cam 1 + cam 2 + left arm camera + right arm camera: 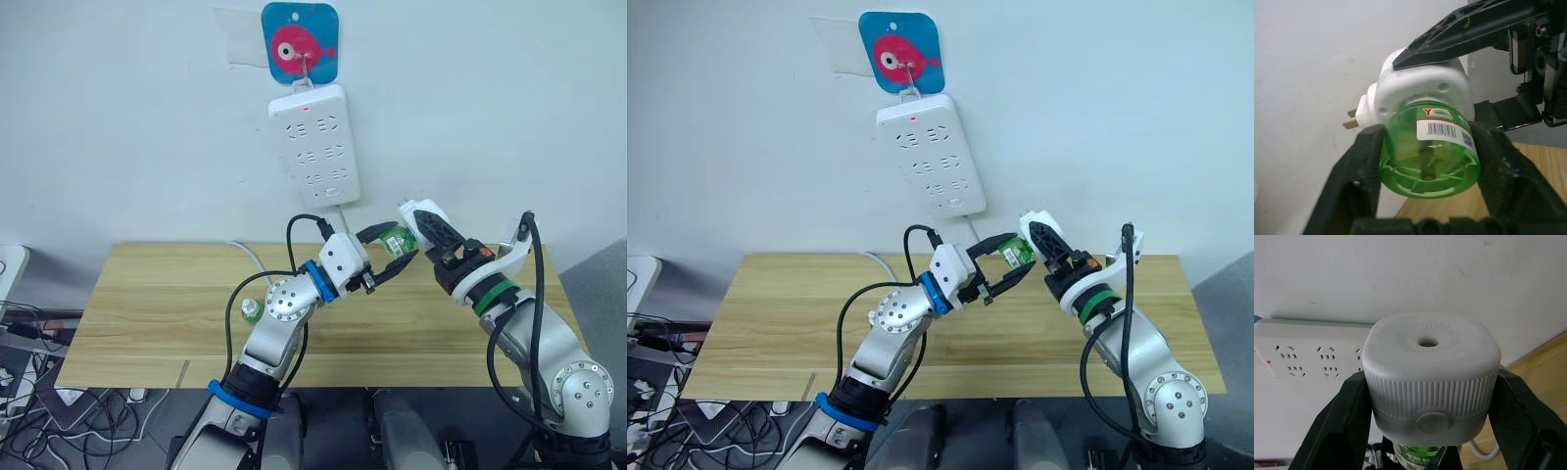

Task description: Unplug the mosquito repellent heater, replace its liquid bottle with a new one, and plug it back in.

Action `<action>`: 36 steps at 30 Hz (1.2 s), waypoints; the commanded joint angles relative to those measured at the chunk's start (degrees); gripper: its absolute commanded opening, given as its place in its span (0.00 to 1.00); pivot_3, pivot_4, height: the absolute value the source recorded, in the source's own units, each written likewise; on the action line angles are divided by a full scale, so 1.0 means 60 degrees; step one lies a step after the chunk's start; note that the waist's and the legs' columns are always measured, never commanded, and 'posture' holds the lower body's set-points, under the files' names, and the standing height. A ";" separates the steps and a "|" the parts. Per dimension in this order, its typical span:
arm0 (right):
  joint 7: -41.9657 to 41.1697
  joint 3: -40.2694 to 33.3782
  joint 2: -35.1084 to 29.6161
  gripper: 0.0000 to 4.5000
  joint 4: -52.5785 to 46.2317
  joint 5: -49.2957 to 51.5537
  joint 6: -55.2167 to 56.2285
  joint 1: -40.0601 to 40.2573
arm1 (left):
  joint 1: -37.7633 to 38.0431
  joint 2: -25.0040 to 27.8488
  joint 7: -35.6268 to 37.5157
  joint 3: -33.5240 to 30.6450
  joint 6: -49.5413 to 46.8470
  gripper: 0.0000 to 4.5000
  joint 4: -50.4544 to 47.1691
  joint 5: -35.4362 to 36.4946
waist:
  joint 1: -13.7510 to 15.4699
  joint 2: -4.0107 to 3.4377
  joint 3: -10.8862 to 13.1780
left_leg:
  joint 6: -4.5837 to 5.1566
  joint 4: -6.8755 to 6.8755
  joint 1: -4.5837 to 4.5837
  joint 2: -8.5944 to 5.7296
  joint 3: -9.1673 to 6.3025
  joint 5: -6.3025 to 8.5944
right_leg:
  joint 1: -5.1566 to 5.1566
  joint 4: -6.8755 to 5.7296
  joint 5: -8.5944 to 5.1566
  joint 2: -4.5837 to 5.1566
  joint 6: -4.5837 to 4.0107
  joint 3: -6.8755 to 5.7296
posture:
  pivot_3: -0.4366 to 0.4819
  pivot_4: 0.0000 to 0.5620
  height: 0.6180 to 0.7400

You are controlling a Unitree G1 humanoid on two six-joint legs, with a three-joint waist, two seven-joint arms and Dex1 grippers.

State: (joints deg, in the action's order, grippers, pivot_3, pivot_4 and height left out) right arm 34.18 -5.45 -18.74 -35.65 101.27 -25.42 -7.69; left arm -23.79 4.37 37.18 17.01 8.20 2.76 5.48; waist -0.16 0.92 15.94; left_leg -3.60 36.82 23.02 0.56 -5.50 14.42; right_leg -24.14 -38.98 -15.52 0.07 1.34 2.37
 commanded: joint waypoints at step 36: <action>-1.1026 -0.2926 -0.8229 0.99 0.2081 -0.3502 -0.4458 0.1392 | -0.1352 0.1415 0.4499 -0.0807 0.2099 0.51 0.2055 0.1923 | 0.0073 0.0018 -0.0016 | 0.0011 0.0033 -0.0010 -0.0025 0.0013 -0.0005 | 0.0016 0.0005 0.0014 -0.0026 -0.0003 -0.0013 | 0.61 0.40 1.00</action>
State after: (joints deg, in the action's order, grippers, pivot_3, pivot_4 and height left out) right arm -28.91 -21.65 -68.51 -24.30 78.73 -51.53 2.26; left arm -31.30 13.24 63.36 13.00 19.15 16.27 15.62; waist 0.28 1.03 15.84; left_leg -3.53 37.02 22.97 0.39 -5.41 14.39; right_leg -24.04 -38.95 -15.42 -0.07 1.29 2.32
